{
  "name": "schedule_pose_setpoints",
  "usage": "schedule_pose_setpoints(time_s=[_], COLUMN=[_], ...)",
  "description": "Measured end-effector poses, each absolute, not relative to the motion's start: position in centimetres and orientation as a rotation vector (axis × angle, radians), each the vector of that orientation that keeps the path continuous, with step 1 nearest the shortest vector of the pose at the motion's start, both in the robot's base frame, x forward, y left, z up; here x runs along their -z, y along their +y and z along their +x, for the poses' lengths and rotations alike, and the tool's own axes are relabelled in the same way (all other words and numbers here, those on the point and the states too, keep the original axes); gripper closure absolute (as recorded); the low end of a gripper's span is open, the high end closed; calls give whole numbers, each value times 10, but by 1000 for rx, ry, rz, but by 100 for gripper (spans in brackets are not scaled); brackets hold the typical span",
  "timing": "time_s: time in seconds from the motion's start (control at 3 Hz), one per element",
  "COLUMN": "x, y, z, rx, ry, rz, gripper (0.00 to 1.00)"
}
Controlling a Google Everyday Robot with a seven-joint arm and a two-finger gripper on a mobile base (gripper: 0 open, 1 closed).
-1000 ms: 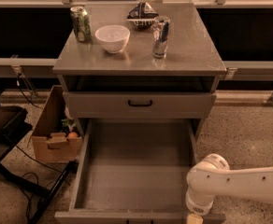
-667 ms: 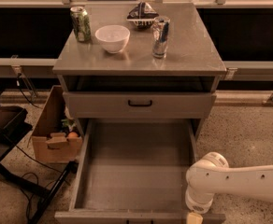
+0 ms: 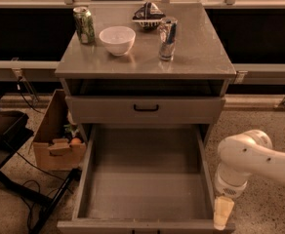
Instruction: Open middle drawer
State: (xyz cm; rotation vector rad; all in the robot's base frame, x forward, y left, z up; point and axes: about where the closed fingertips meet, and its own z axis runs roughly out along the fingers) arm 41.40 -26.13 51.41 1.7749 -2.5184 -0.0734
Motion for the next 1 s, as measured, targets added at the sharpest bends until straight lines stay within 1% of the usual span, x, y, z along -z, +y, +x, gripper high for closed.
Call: schedule_pose_setpoints(time_s=[0.33, 1.0], x=[-568, -650], y=[-291, -327], z=[431, 455], rx=[94, 146], ry=[-2538, -2543], rz=[1784, 1908], gripper=[0, 0])
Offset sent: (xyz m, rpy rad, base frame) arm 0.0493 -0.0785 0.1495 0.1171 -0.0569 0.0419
